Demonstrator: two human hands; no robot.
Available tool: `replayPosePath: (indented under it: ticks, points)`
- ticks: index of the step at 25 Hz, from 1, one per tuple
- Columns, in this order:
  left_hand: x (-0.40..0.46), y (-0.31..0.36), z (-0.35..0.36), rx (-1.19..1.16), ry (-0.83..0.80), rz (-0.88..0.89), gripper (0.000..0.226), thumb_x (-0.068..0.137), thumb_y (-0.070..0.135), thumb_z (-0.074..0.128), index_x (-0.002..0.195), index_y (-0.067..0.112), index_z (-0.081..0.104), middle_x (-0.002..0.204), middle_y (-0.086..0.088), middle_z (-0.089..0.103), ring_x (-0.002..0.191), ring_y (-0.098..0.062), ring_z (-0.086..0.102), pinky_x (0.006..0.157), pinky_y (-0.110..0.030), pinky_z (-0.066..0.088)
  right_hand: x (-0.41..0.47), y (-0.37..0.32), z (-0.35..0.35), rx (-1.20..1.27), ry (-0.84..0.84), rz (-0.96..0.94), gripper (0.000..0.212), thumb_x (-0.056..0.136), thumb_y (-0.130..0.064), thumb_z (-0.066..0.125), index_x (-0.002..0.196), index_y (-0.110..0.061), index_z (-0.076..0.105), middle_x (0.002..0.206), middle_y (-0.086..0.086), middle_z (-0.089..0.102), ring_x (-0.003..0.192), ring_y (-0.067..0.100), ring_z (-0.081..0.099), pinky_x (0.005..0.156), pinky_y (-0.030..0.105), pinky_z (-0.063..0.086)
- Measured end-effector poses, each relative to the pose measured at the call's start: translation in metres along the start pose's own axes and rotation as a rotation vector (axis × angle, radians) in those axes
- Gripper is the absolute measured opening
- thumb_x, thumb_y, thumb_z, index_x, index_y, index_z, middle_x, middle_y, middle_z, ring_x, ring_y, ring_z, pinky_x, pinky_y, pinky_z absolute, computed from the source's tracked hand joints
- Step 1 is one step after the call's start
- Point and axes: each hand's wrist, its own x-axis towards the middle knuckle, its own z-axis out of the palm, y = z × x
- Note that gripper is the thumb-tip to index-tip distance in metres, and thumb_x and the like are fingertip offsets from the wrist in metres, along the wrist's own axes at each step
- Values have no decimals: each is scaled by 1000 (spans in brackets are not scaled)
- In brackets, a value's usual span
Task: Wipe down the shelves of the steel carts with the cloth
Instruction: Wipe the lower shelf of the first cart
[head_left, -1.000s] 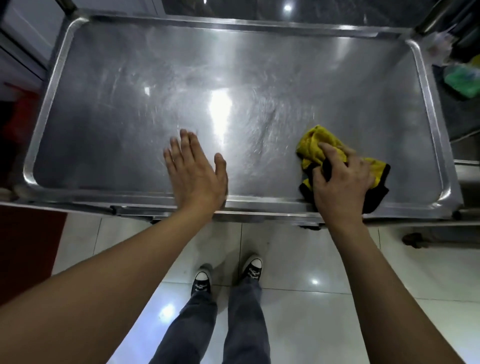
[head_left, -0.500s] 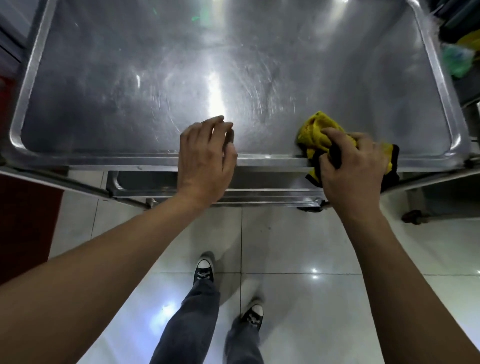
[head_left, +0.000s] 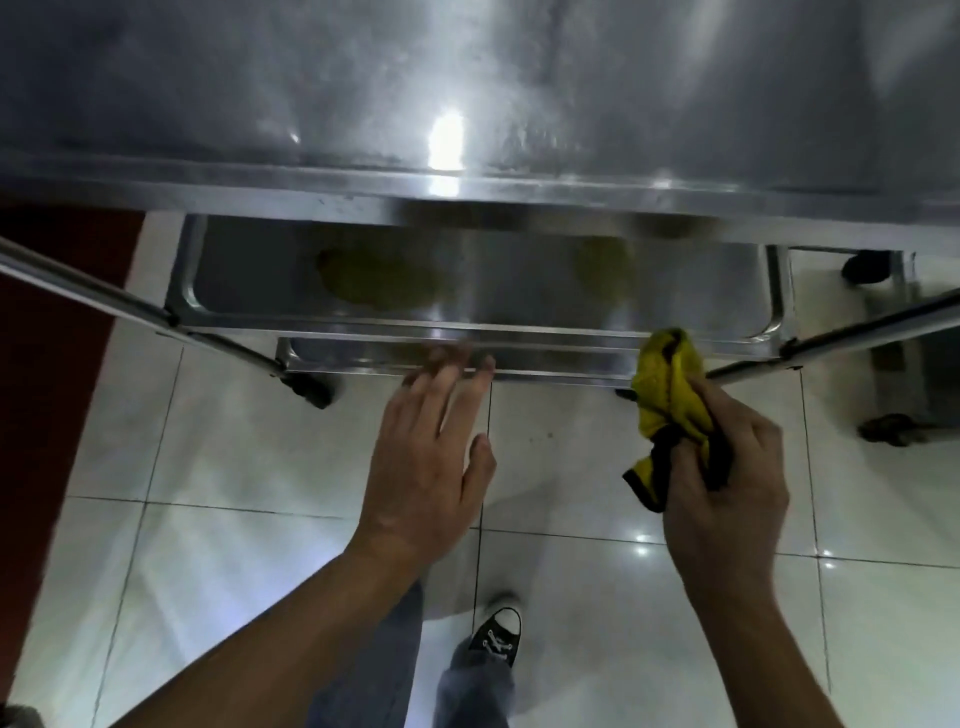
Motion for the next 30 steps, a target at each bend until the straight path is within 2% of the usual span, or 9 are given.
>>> replayPosePath:
  ticks: [4, 7, 9, 12, 16, 19, 23, 26, 30]
  points:
    - [-22, -12, 46, -34, -123, -50, 54, 101, 34, 39, 152, 17, 44, 162, -4, 36, 148, -24, 35, 120, -45, 34, -19, 45, 27, 71, -12, 169, 63, 92, -11, 59, 129, -61, 53, 123, -15, 54, 109, 8, 62, 86, 45, 59]
    - [-23, -14, 76, -7, -183, -30, 53, 99, 31, 45, 151, 17, 45, 160, -4, 39, 147, -23, 38, 118, -46, 36, -15, 65, 38, 85, 2, 204, 52, 87, -31, 52, 122, -69, 49, 116, -23, 52, 101, -5, 61, 77, 25, 53]
    - [-14, -13, 90, 36, -203, -15, 55, 98, 33, 44, 151, 17, 46, 158, -5, 42, 144, -25, 42, 117, -46, 38, -1, 79, 45, 93, 31, 242, 49, 83, -40, 48, 122, -69, 50, 114, -20, 52, 98, -6, 61, 77, 24, 53]
    - [-2, -11, 104, 82, -200, 29, 55, 98, 35, 45, 151, 18, 45, 157, -5, 44, 143, -25, 43, 119, -41, 34, 21, 94, 54, 126, 68, 262, 45, 86, -37, 54, 128, -55, 56, 117, -19, 53, 102, 0, 63, 85, 40, 59]
    - [31, -25, 115, 92, -267, 61, 59, 102, 33, 46, 158, 23, 30, 167, -2, 23, 154, -21, 19, 125, -36, 12, 67, 105, 67, 102, 88, 166, 51, 85, -29, 53, 135, -39, 57, 122, -11, 54, 116, 14, 61, 98, 47, 54]
    - [66, -41, 127, 92, -224, 136, 60, 102, 29, 45, 159, 20, 27, 165, -5, 26, 155, -24, 19, 127, -43, 18, 108, 113, 81, -34, 111, 49, 52, 87, -22, 56, 139, -31, 56, 128, 6, 55, 117, 25, 57, 102, 42, 50]
    - [108, -60, 155, 244, -179, 189, 59, 104, 36, 38, 160, 18, 26, 165, -12, 26, 153, -32, 22, 126, -47, 15, 163, 137, 90, -350, 68, -115, 52, 91, -24, 57, 142, -30, 53, 131, 16, 55, 117, 38, 54, 101, 53, 46]
    - [122, -69, 175, 304, -120, 181, 59, 103, 40, 33, 159, 21, 28, 165, -10, 27, 152, -33, 22, 125, -48, 14, 203, 156, 90, -630, -12, -50, 50, 97, -36, 55, 146, -26, 48, 132, 24, 55, 119, 46, 52, 105, 54, 40]
    - [114, -76, 200, 334, 56, 211, 62, 101, 47, 36, 158, 22, 31, 162, -8, 33, 150, -33, 29, 122, -50, 21, 209, 171, 102, -663, 119, -123, 46, 98, -31, 54, 143, -24, 49, 127, 28, 53, 117, 48, 52, 99, 55, 42]
